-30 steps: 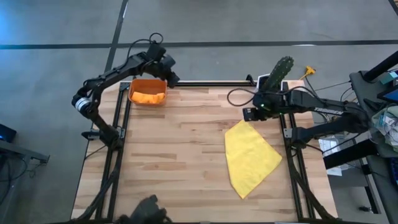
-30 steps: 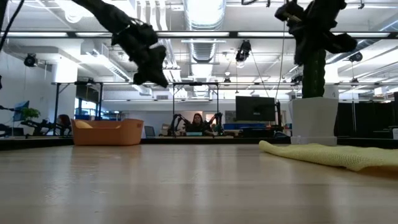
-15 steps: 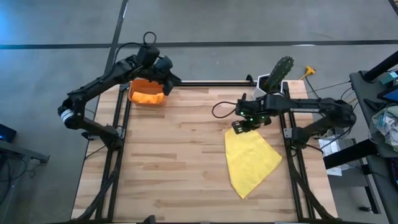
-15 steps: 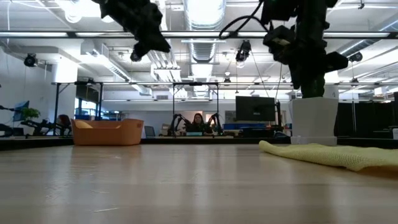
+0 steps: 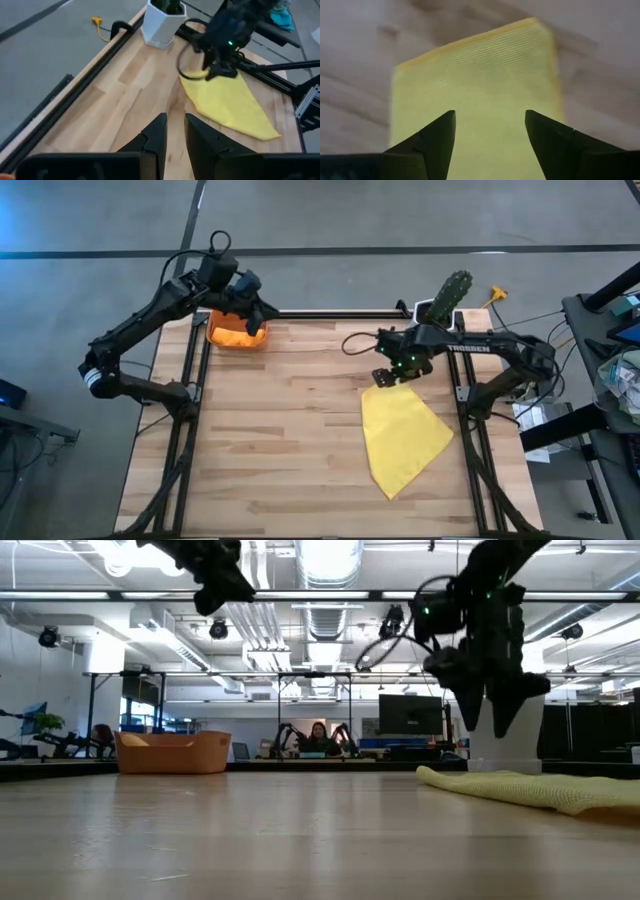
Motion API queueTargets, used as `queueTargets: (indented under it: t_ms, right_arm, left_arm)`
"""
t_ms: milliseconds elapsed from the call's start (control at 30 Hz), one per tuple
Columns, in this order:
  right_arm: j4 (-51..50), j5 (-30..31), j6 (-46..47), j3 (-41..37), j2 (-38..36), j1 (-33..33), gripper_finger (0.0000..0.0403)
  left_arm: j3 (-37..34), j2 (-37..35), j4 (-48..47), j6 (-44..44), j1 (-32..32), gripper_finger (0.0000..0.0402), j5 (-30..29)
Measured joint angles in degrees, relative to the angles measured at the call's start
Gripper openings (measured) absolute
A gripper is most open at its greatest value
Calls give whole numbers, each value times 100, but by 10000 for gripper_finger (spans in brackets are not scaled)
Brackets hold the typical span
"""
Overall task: Roll microfiber towels into tight, uniform cylinder then place into a basket
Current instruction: Fold the yellow towel
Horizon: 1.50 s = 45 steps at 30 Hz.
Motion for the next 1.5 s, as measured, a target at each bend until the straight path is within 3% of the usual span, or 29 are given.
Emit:
queueTargets:
  t_ms: [200, 467, 567, 833, 1100, 1267, 1500]
  right_arm:
    - [84, 371, -678, -280, -4, -651, 235]
    - [595, 272, -1473, -547, 143, -1153, 231]
    - [894, -45, -1709, -655, 321, -1195, 231]
    - [856, -122, -2488, -663, 988, -1191, 230]
    - [1141, -613, -2543, -591, 924, -1194, 228]
    - [1455, -1052, -2586, -599, 981, -1176, 210]
    - [1448, -1084, -2658, -595, 1022, -1179, 172]
  left_arm:
    - [-61, 2, -91, -7, 0, 51, -3]
    - [-306, 11, -69, -159, 0, 51, -8]
    - [-366, 11, -91, -163, 1, 51, -8]
    - [-371, 11, -87, -429, 0, 51, -16]
    - [-373, 20, -45, -457, 0, 51, -39]
    - [-412, 20, 102, -457, 0, 51, -71]
    - [-417, 22, 161, -457, 0, 51, -91]
